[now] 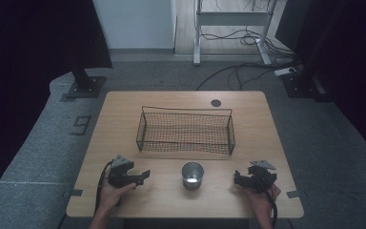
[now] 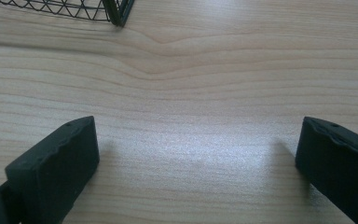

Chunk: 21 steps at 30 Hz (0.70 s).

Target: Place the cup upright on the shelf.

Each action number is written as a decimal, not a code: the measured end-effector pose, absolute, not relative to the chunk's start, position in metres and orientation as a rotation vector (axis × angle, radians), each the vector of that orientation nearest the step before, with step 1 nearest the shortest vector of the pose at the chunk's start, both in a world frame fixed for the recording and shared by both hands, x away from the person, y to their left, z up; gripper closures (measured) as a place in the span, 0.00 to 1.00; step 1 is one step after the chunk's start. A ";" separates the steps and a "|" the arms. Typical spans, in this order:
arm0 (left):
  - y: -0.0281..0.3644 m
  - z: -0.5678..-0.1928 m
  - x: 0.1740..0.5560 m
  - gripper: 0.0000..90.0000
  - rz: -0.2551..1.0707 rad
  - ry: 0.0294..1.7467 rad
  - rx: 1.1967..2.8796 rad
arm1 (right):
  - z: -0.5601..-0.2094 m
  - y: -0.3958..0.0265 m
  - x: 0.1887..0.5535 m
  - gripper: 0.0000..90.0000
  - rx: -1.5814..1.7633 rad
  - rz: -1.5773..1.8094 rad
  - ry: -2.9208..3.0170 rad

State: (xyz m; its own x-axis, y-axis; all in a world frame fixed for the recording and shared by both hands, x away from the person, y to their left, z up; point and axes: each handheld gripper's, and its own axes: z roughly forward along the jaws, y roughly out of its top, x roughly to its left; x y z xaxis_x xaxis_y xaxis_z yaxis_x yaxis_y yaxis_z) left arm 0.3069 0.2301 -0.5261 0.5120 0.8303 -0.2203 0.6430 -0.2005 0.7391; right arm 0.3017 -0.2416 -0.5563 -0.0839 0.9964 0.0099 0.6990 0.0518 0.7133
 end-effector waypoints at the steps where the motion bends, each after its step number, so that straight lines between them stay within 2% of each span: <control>1: 0.229 -0.527 0.307 0.17 0.287 1.208 1.934 | -0.556 -0.242 0.302 0.00 1.695 0.780 1.837; 21: 0.229 -0.522 0.305 0.17 0.288 1.191 1.893 | -0.556 -0.242 0.296 0.02 1.692 0.781 1.825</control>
State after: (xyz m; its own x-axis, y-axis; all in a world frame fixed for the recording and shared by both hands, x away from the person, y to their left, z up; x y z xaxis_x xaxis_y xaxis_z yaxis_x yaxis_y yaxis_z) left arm 0.3050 0.2294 -0.5219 0.5180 0.8226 -0.2347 0.6249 -0.1765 0.7605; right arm 0.2960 -0.2416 -0.5561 -0.0780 0.9969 0.0060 0.6926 0.0498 0.7196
